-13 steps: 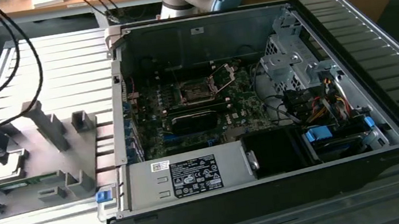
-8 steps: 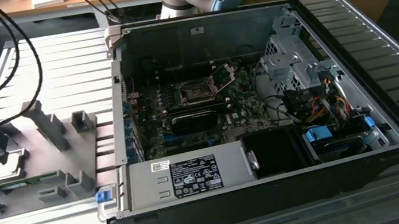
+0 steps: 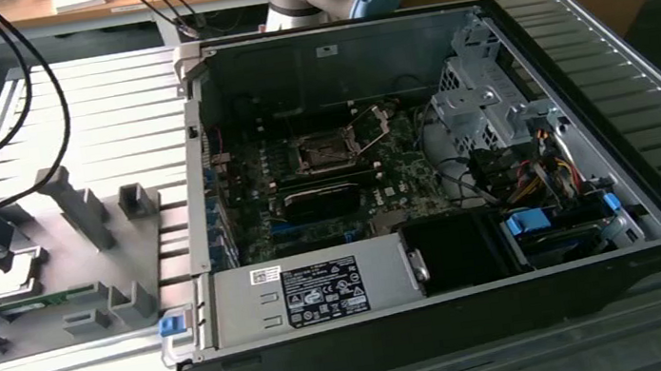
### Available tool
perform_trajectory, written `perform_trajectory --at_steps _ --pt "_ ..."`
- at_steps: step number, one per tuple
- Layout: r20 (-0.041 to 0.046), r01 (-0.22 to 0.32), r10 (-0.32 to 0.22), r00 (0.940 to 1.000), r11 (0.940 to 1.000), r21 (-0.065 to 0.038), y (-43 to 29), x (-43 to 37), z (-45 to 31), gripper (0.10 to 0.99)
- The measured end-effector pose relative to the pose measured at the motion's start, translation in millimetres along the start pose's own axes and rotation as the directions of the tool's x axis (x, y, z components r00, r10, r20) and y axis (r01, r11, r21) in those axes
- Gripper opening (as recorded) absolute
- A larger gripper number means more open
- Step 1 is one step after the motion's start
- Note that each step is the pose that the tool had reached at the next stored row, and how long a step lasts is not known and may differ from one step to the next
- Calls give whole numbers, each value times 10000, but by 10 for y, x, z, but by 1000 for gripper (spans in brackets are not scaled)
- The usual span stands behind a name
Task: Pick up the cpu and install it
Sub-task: 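Pick up the cpu and move it towards the insertion slot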
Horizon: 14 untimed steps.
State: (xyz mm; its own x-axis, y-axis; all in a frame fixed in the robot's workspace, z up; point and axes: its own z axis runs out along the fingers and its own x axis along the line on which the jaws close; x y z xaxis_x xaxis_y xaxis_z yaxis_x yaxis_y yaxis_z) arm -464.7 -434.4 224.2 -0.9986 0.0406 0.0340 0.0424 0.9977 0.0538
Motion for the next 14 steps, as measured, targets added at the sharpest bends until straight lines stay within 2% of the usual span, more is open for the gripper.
perform_trajectory --at_steps 5,9,14 --pt "0 4 -4 10000 10000 0 0 0 0 988" --pt "-21 366 -366 9993 9993 13 2 -1 2 988" --pt "-21 371 -371 9993 9993 13 2 0 3 988"
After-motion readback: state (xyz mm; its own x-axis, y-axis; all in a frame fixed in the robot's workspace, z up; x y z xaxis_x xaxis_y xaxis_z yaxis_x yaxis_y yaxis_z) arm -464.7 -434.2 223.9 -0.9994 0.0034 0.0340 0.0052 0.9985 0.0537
